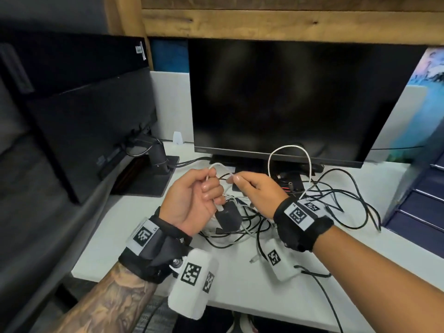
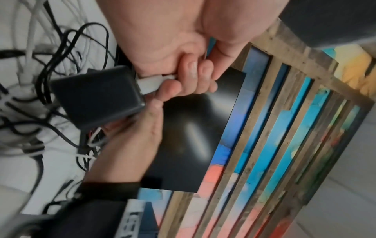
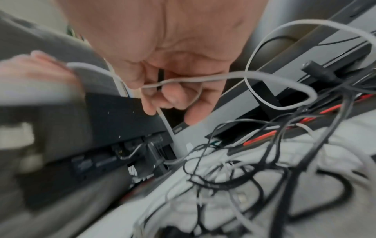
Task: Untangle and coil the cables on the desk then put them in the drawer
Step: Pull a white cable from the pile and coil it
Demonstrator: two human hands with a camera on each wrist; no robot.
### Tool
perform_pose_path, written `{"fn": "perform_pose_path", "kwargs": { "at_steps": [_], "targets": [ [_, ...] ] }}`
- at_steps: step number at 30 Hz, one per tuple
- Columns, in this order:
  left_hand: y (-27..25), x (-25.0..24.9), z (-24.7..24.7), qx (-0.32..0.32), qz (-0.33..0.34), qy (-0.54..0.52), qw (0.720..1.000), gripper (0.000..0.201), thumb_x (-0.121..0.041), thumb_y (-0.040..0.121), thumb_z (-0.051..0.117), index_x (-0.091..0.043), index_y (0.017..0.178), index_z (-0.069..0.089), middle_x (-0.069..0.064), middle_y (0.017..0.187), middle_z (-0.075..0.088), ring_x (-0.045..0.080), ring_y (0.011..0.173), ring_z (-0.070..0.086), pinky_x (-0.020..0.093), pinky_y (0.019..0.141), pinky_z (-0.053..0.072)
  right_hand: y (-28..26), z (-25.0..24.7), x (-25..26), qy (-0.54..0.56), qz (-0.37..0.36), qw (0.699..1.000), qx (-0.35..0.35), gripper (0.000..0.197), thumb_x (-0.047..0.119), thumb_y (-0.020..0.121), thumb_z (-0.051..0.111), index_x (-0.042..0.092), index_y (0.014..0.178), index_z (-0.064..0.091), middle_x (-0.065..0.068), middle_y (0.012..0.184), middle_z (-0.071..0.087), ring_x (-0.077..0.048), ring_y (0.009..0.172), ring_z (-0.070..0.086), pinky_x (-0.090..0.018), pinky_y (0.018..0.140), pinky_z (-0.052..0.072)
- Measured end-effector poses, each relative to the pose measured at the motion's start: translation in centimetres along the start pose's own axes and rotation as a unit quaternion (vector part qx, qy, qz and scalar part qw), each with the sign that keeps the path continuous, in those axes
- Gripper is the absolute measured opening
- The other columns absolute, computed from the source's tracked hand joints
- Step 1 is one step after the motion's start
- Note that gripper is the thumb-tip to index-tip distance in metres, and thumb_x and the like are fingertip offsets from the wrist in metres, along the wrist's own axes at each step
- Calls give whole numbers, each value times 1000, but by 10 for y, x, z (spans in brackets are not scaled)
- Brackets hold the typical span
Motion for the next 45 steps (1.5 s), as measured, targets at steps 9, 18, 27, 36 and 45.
{"fn": "perform_pose_path", "kwargs": {
  "at_steps": [9, 18, 27, 36, 45],
  "targets": [
    [4, -11, -6, -8, 63, -99, 993, 18, -15, 100, 39, -13, 90, 54, -4, 72, 47, 11, 62, 49, 32, 88, 42, -22, 44, -8, -181, 47, 957, 220, 22, 36, 105, 39, 23, 95, 54, 3, 92, 62, -19, 88, 56, -33, 82, 48],
    [32, -21, -11, -33, 124, -108, 986, 15, -10, 103, 42, -12, 99, 56, 7, 104, 73, 22, 100, 72, 44, 101, 45, -21, 45, 3, -161, 12, 962, 221, 28, 37, 107, 37, 38, 82, 50, 8, 84, 62, -13, 83, 56, -31, 82, 45],
    [56, -29, -17, -80, 161, 37, 983, 18, -11, 106, 39, -14, 95, 53, 10, 114, 70, 25, 109, 69, 42, 100, 47, -18, 7, 24, -196, -37, 967, 157, 24, 38, 103, 48, 24, 91, 63, 6, 73, 58, -14, 71, 57, -33, 67, 48],
    [56, -3, 10, -15, 99, 356, 929, 11, -5, 102, 47, -3, 94, 55, 11, 68, 64, 22, 55, 56, 27, 53, 48, -14, -62, 50, -279, -119, 952, -26, 16, 47, 91, 64, 34, 84, 67, 12, 63, 57, -4, 63, 53, -28, 59, 41],
    [59, 16, 32, 54, 45, 475, 877, 39, -27, 107, 40, -2, 91, 66, 5, 54, 52, 15, 44, 39, 26, 49, 36, -8, -104, 53, -339, -165, 923, -72, 16, 46, 92, 64, 36, 99, 74, 12, 81, 56, -9, 74, 55, -34, 66, 51]
  ]
}}
Point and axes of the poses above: each hand's wrist, its own y-axis towards the middle knuckle, its own z-axis out of the palm, x = y × z, the point moved 4 cm from there along y, towards the middle knuckle
